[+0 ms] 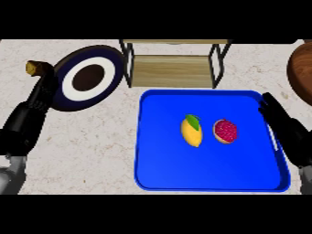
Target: Pick the lemon from the tray and place it in the tiered shelf
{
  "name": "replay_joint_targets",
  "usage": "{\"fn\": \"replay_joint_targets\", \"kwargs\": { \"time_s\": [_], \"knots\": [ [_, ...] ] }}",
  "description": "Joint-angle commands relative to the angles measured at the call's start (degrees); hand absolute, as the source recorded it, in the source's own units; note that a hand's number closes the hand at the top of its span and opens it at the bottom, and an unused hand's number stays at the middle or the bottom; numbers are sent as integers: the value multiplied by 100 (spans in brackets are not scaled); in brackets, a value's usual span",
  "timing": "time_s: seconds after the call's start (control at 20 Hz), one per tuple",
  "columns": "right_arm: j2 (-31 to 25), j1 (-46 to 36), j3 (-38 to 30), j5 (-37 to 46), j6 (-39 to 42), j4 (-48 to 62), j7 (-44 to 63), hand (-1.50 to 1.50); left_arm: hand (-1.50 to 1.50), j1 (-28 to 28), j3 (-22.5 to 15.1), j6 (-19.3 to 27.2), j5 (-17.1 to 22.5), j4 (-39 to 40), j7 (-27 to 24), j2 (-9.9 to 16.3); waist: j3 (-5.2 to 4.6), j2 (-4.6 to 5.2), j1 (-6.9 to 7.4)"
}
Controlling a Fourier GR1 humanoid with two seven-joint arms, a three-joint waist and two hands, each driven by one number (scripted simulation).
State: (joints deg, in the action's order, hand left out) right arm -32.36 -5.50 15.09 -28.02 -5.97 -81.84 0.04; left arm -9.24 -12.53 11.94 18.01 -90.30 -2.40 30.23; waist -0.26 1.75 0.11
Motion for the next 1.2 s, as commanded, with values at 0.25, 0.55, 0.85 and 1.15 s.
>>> {"fn": "replay_joint_targets", "kwargs": {
  "time_s": [0.25,0.55,0.85,1.15],
  "knots": [
    [-728,-934,-995,767,-484,-496,-1053,150,0,862,-17,296,496,1062,1101,-513,19,-179,-10],
    [-383,-427,-766,1247,-523,1147,-953,-150,0,625,-110,-42,520,1692,1137,-928,29,-155,-4],
    [-913,-256,-532,1270,596,86,-832,-150,0,751,134,-74,486,1500,1339,-736,21,-188,-57],
    [-1460,-209,-488,936,1113,-1471,630,-150,0,676,173,73,496,1088,1776,-787,21,-203,-53]
  ]
}}
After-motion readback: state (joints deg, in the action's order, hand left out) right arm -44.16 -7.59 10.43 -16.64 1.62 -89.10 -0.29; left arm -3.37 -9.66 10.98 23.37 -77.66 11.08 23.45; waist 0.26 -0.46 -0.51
